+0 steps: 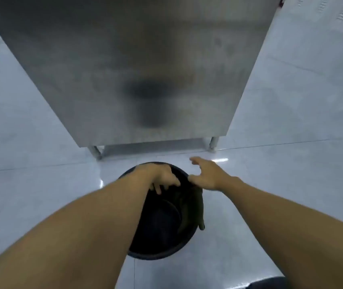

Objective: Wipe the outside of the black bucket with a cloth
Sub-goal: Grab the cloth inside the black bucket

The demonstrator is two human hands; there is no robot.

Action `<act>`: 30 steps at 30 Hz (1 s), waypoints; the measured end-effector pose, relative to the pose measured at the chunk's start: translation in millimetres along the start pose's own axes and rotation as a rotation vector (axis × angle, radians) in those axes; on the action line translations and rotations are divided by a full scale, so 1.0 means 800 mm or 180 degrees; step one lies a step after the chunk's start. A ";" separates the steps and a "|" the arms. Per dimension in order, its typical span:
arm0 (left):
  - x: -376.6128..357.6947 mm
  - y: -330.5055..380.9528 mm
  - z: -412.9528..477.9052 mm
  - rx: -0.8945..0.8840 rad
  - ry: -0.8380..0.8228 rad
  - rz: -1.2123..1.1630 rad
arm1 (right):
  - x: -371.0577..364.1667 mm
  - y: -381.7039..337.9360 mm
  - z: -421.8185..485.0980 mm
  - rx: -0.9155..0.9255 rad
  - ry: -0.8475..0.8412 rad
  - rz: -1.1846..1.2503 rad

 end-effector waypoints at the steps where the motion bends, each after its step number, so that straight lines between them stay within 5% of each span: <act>1: -0.030 -0.002 0.000 0.0035 -0.0403 -0.0287 | -0.016 0.009 -0.004 -0.0052 -0.0169 -0.0091; 6: -0.149 0.006 -0.028 0.0138 -0.1148 -0.0474 | -0.061 0.032 -0.028 -0.0035 -0.0216 -0.0167; 11: -0.178 0.010 -0.028 -0.0080 -0.0557 0.0300 | -0.067 0.037 -0.029 0.0008 0.0298 -0.0578; 30: -0.179 0.012 -0.044 -0.0214 -0.0370 0.0536 | -0.055 0.029 -0.040 -0.0434 0.0432 -0.1131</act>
Point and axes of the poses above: each hand's wrist, its own z-axis towards the middle knuckle, its own x-axis out of the back of the hand, y = z × x, the point moved 2 cm from there along z, towards the middle knuckle, and after that the axes turned 13 degrees about -x, right-handed, at the moved point
